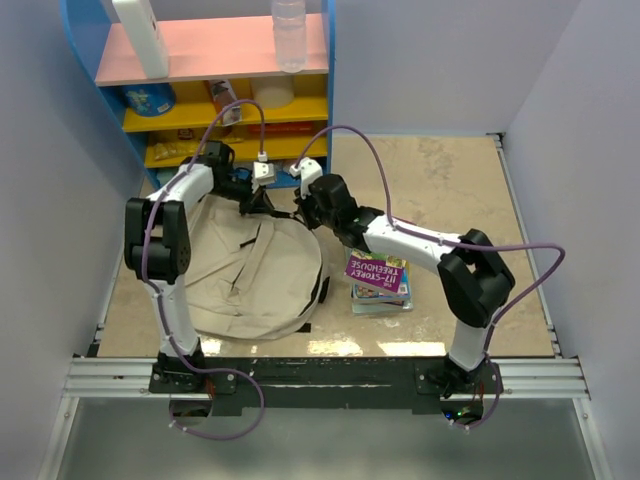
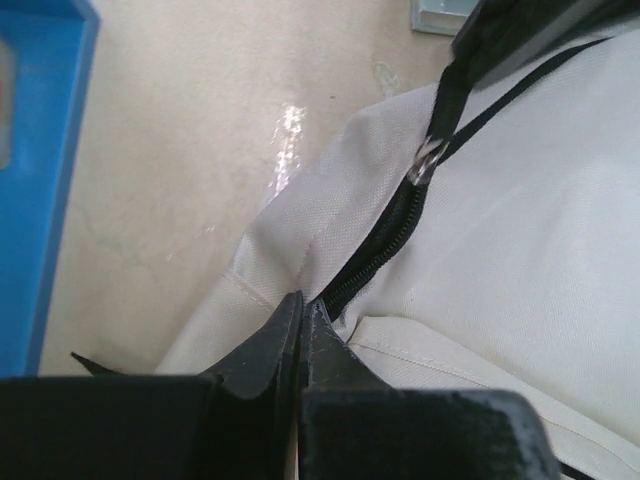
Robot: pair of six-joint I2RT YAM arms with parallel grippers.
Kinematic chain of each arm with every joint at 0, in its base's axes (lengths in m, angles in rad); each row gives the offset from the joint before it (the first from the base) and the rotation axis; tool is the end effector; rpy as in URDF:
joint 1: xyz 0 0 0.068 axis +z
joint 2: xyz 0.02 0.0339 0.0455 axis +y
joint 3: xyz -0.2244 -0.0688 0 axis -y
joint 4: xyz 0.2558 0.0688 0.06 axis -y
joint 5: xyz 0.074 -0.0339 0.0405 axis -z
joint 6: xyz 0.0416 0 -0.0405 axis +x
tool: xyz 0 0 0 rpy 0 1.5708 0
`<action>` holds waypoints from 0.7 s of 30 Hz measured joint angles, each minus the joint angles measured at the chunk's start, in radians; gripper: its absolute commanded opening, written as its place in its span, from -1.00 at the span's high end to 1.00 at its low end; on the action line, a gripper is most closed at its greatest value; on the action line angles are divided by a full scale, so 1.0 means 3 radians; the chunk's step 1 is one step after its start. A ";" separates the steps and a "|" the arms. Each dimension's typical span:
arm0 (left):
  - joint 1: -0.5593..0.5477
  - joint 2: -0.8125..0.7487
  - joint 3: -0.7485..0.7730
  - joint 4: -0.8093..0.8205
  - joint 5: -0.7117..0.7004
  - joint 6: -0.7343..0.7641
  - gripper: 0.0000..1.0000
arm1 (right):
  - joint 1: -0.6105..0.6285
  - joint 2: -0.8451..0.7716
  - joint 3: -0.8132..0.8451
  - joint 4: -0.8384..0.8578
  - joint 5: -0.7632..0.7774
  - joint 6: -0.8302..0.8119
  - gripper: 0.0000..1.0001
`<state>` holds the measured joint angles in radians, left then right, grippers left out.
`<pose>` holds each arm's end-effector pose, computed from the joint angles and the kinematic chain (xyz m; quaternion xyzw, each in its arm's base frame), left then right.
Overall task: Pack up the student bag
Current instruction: Unzip the student bag at the center of the board.
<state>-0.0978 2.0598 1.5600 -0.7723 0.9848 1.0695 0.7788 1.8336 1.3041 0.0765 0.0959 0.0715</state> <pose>0.4019 -0.0743 0.1490 0.5389 0.6884 -0.3522 0.3342 0.3111 0.3014 0.2023 -0.2694 0.8033 0.1814 0.4993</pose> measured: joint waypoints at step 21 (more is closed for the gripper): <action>0.0169 -0.0301 -0.0239 0.0392 -0.0422 -0.0426 1.00 | 0.0000 -0.0563 -0.0575 0.0005 0.0151 0.0076 1.00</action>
<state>-0.0471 1.9694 1.4883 -0.6548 0.8581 0.9417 0.7788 1.6646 1.1316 0.0780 0.1413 0.0944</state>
